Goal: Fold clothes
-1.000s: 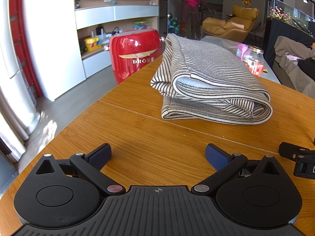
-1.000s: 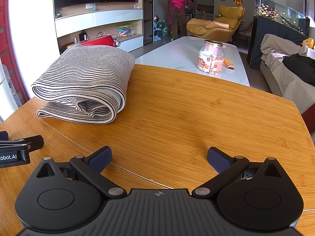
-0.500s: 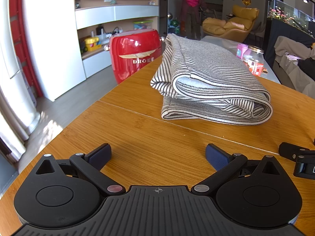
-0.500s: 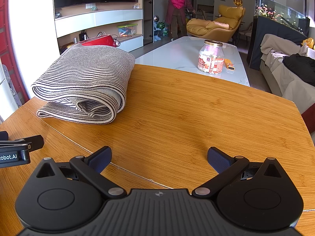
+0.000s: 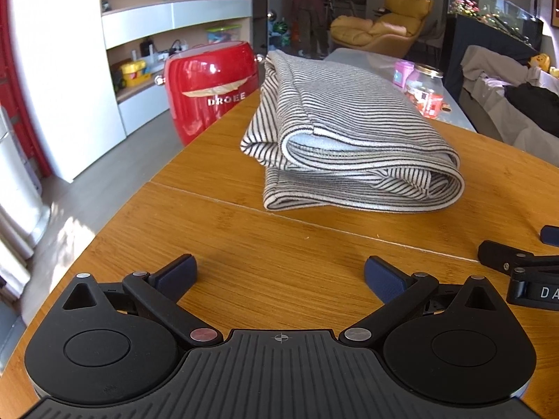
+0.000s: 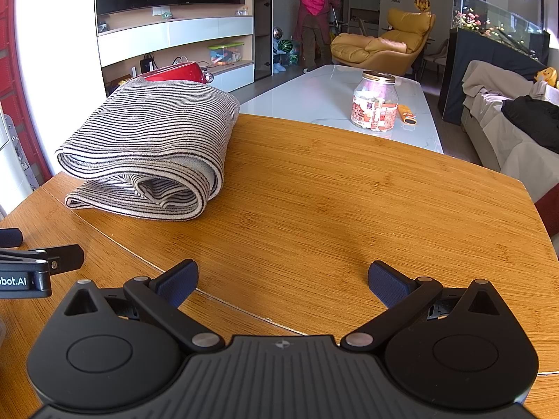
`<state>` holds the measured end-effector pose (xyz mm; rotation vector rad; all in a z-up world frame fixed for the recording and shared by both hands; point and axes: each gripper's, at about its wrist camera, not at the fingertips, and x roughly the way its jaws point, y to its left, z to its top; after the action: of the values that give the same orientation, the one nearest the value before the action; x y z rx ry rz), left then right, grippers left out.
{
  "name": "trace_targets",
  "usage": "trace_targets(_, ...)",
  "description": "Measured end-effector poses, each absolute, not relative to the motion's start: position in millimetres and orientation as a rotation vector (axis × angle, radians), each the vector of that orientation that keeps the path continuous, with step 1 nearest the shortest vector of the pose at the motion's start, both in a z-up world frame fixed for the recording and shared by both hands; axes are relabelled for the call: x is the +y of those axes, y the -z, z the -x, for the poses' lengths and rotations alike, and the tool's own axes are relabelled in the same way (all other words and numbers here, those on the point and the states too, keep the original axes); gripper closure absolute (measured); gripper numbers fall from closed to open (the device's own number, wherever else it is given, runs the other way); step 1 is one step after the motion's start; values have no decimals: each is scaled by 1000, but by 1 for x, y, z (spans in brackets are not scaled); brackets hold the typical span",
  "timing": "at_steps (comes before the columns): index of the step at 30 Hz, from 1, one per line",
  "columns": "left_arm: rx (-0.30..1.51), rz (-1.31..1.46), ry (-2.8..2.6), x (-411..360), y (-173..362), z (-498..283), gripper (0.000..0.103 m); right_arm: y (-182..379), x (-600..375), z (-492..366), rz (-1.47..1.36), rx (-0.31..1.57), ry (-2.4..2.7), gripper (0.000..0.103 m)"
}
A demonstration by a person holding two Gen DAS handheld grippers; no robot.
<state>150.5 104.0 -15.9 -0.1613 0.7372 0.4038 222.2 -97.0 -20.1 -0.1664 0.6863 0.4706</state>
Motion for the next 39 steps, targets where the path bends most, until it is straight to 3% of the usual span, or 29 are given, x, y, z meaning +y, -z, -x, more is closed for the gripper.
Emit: trace_targets(39, 720, 163, -431, 102, 16, -148, 0, 21, -98, -222, 167, 685, -470, 0)
